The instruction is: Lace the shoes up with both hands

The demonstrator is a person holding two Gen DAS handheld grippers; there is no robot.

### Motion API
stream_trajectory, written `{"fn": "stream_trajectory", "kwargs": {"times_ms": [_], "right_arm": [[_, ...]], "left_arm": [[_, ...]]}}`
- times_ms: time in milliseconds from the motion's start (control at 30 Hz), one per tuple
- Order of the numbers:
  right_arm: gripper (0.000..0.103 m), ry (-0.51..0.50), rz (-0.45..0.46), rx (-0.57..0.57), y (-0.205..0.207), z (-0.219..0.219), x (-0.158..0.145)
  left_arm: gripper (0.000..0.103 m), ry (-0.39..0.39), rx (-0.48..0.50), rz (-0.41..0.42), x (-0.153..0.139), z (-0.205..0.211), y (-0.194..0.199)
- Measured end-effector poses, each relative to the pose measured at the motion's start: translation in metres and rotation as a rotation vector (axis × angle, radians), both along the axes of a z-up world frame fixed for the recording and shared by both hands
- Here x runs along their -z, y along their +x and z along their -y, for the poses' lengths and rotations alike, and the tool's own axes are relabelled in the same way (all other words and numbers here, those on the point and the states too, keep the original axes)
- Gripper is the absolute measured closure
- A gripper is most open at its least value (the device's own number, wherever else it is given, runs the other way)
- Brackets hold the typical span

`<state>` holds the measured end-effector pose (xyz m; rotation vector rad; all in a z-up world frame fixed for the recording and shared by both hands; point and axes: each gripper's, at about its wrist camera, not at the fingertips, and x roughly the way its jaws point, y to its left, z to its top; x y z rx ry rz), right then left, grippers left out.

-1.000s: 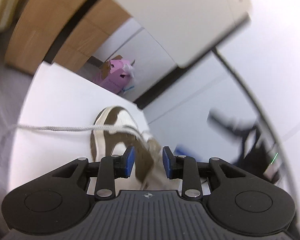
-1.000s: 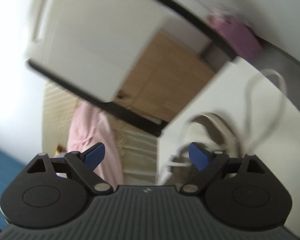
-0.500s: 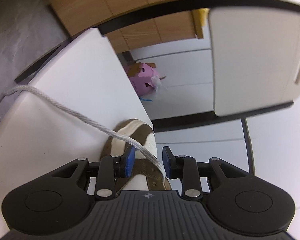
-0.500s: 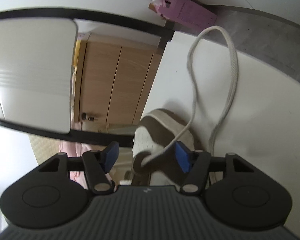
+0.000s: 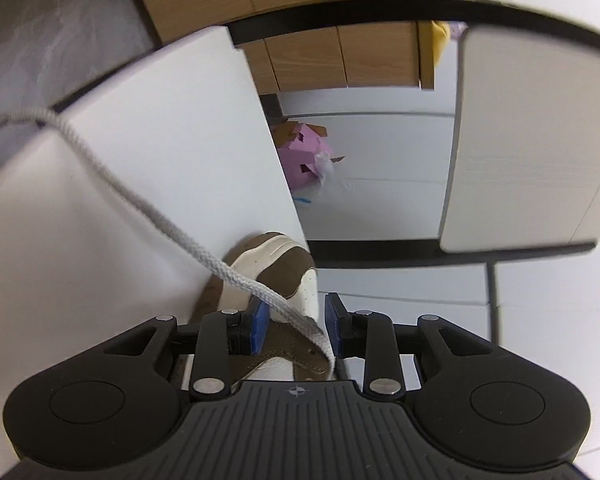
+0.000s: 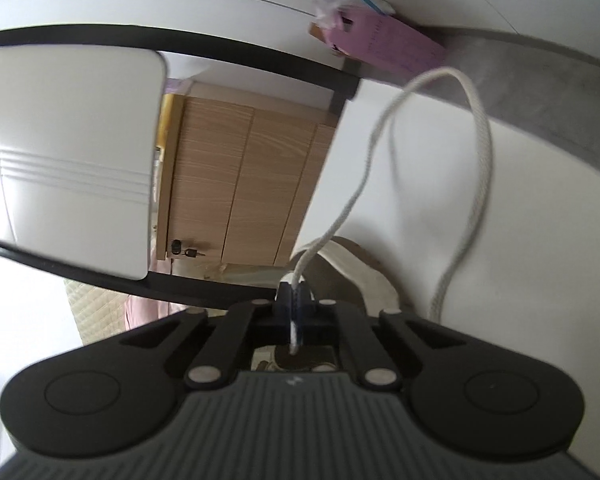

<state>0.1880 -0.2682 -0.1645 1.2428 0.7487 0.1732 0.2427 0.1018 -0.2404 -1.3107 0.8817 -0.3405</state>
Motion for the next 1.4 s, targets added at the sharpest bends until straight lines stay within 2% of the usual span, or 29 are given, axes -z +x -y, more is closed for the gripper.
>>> {"fn": "stream_trajectory", "kwargs": {"times_ms": [33,100,133,533,633,733,800,867,900,933,1033,1133,1400], "right_arm": [[0.1,-0.01,0.006,0.001,-0.001,0.0,-0.001],[0.1,-0.028,0.011,0.009,-0.002,0.001,-0.004],[0.1,-0.038,0.012,0.015,-0.003,0.001,-0.005],[0.102,-0.221,-0.003,0.079,-0.02,0.004,-0.019],[0.101,-0.246,0.006,0.055,-0.018,0.002,-0.02],[0.1,-0.354,0.035,-0.02,-0.012,-0.004,-0.029],[0.096,-0.435,0.064,-0.054,-0.012,-0.008,-0.038],[0.084,-0.513,0.091,-0.08,-0.015,-0.012,-0.047],[0.067,-0.555,0.101,-0.088,-0.017,-0.014,-0.052],[0.059,-0.602,0.118,-0.097,-0.02,-0.016,-0.057],[0.059,-0.773,0.209,-0.144,-0.03,-0.031,-0.078],[0.059,-0.938,0.323,-0.238,-0.038,-0.055,-0.092],[0.061,-1.184,0.482,-0.562,-0.03,-0.124,-0.084]], "left_arm": [[0.087,0.011,0.005,0.01,-0.002,-0.001,-0.002],[0.099,0.043,0.011,0.014,-0.006,-0.004,-0.004],[0.1,0.06,0.009,0.019,-0.009,-0.006,-0.005],[0.101,0.208,0.021,0.09,-0.044,-0.013,-0.018],[0.101,0.212,0.034,0.117,-0.047,-0.013,-0.018],[0.101,0.263,0.055,0.169,-0.055,-0.01,-0.021],[0.101,0.263,0.061,0.177,-0.055,-0.008,-0.023],[0.101,0.247,0.055,0.185,-0.054,-0.008,-0.023],[0.101,0.246,0.053,0.19,-0.054,-0.007,-0.024],[0.101,0.244,0.055,0.193,-0.053,-0.006,-0.024],[0.101,0.206,0.07,0.233,-0.056,-0.001,-0.024],[0.101,0.197,0.076,0.266,-0.061,0.0,-0.024],[0.101,0.165,0.079,0.275,-0.065,-0.004,-0.024]]}}
